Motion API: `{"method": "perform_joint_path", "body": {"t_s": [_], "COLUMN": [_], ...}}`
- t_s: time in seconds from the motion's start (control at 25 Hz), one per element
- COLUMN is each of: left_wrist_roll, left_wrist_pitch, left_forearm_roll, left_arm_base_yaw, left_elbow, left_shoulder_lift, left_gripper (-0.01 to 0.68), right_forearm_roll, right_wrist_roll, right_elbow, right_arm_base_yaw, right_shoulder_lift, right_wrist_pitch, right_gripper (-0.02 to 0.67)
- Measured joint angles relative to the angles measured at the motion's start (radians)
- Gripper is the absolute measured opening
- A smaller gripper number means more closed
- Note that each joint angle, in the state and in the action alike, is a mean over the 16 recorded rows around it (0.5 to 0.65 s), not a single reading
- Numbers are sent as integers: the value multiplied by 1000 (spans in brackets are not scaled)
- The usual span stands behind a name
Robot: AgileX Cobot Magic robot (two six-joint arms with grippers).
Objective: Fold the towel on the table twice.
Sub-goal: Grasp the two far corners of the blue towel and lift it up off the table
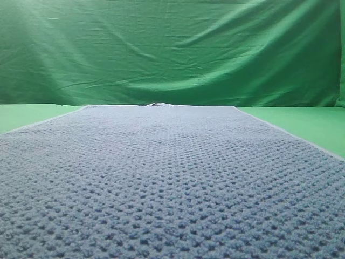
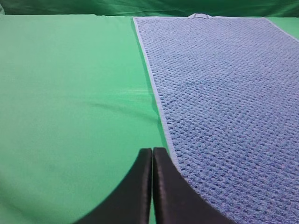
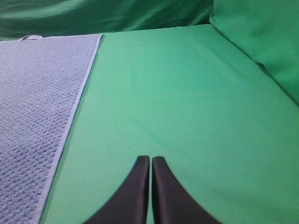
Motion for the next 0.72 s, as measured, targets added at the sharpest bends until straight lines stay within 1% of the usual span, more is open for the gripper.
{"method": "perform_joint_path", "body": {"t_s": [0.72], "left_wrist_roll": [0], "left_wrist_pitch": [0], "left_forearm_roll": [0], "left_arm_base_yaw": [0], "left_elbow": [0], "left_shoulder_lift": [0], "left_gripper": [0], "right_forearm_roll": [0], "right_wrist_roll": [0], "right_elbow": [0], "right_arm_base_yaw": [0], "right_shoulder_lift": [0], "right_wrist_pitch": [0], "right_gripper": [0]}}
